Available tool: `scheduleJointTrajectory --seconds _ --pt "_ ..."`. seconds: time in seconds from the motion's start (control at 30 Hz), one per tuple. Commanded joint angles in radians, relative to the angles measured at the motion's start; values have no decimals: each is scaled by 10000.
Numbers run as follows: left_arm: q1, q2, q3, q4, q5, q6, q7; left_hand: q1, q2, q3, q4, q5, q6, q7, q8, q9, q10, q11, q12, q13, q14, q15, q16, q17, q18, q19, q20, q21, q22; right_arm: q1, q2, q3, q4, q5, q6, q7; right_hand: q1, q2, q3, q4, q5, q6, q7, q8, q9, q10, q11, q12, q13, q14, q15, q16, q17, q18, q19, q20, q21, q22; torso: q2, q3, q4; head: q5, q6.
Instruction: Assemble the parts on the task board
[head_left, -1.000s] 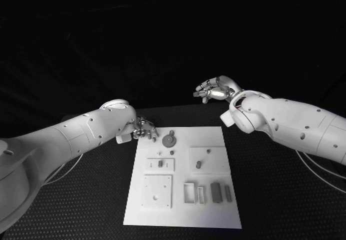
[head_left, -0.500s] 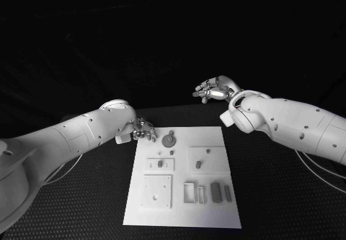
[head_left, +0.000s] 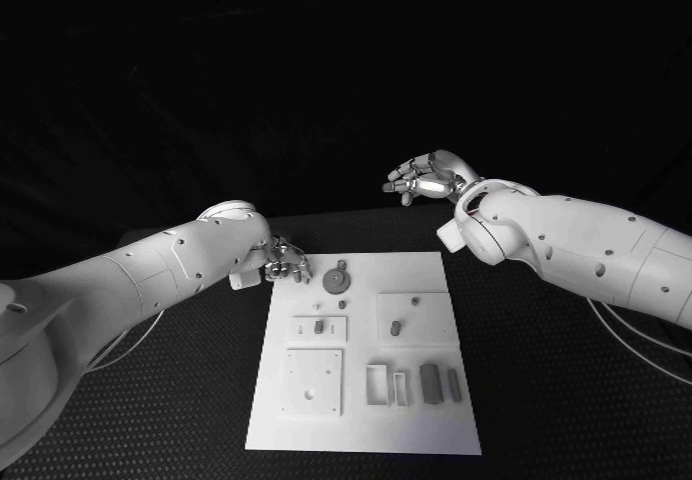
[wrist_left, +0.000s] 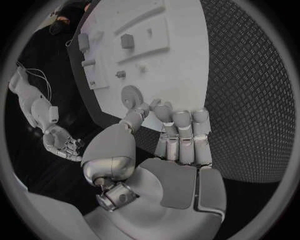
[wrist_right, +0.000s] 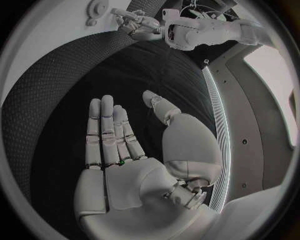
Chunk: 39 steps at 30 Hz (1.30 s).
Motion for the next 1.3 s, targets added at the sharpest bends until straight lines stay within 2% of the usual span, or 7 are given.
scheduleJointTrajectory --seconds 0.03,0.53,0.87,1.0,1.03,1.07,1.3 --pt "-14 49 3 0 114 67 166 3 82 -33 -46 -19 79 16 44 -22 51 43 -9 -18 -49 26 33 -18 -193 -91 -1018 -62 11 -4 20 4 -1 -44 106 56 -48 33 -51 -1 60 -83 99 42 -10 -86 -1 42 -17 6 49 -64 16 5 -51 -15 -57 16 3 -5 3 -16 1" --pt "-17 71 3 -68 288 9 242 155 390 -28 -108 22 107 17 32 -90 102 45 -31 -61 -32 29 50 -53 -191 -85 -1016 -81 24 -4 21 4 1 -44 125 54 -49 36 -53 3 57 -84 100 45 -14 -89 -1 54 -30 12 49 -76 30 5 -49 -14 -61 24 2 4 15 -3 -8" --pt "-17 11 9 -61 309 -171 259 555 1001 44 -372 78 434 -56 187 -105 193 -19 -38 -105 22 -15 102 -88 -196 -37 -1021 -68 60 -4 21 4 -10 -44 135 47 -52 40 -55 7 57 -84 100 48 -17 -90 0 62 -38 16 49 -84 40 5 -47 -14 -64 29 1 -2 8 -7 -23" --pt "-17 -15 10 -73 400 -229 278 619 1095 65 -421 85 507 -77 224 -99 212 -39 -37 -109 35 -31 112 -91 -194 -27 -1027 -63 66 -4 10 4 -7 -44 133 46 -52 40 -54 8 58 -85 100 49 -18 -90 0 64 -40 17 48 -85 41 5 -46 -14 -64 30 -3 -3 14 -1 -20" --pt "-17 -25 10 -74 456 -266 278 864 1324 205 -567 147 770 -150 371 -47 267 -108 -18 -109 81 -70 146 -85 -173 1 -1051 -42 80 -4 8 4 -6 -44 134 46 -52 40 -54 8 59 -84 100 49 -18 -90 0 64 -41 17 48 -86 42 5 -46 -14 -64 31 -3 -3 15 -3 -16" --pt "-16 -38 10 -74 506 -304 281 886 1356 209 -586 147 791 -161 379 -48 281 -117 -19 -112 93 -82 155 -85 -178 13 -1050 -35 83 -4 7 4 -4 -44 136 46 -52 41 -54 8 60 -84 100 49 -18 -90 0 65 -41 18 48 -86 42 5 -46 -14 -64 31 -3 -1 17 -6 -19" --pt "-9 -253 27 70 1040 -696 199 1156 1289 592 -515 25 1006 -243 436 -95 454 -199 -51 -172 220 -155 211 -120 -201 132 -1077 -20 86 -4 -25 4 0 -44 153 34 -48 39 -54 6 66 -85 100 51 -20 -91 -1 71 -47 20 48 -91 49 5 -46 -15 -67 35 -7 -5 21 4 -21"
